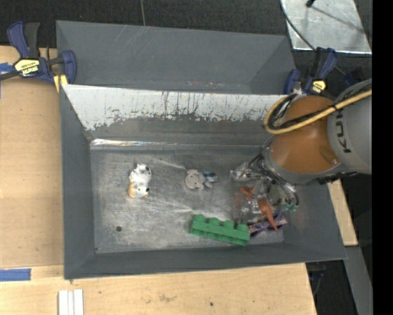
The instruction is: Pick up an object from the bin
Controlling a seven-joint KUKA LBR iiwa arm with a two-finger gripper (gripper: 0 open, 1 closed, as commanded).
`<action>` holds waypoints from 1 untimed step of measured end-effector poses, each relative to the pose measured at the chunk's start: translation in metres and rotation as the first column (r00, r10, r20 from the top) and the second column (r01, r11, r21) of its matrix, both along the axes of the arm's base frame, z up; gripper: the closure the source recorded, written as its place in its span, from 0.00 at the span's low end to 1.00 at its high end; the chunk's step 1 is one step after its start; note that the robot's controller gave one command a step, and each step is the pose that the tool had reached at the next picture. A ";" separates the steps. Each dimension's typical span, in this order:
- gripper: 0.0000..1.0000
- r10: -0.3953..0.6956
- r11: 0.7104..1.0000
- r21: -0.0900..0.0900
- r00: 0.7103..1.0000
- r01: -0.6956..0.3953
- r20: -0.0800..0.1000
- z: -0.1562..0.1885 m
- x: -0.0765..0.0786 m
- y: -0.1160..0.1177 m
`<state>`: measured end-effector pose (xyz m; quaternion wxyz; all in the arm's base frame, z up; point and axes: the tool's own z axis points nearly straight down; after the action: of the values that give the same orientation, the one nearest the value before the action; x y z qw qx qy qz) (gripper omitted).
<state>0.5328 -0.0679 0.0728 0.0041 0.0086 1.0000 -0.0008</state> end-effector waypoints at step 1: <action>0.00 0.001 1.000 0.000 1.000 -0.001 0.000 0.000 0.000 0.000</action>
Offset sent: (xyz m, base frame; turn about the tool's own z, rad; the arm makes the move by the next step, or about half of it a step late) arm -0.0376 -0.0779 0.0005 -0.2673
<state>0.5329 -0.0679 0.0728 0.0042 0.0083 1.0000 -0.0009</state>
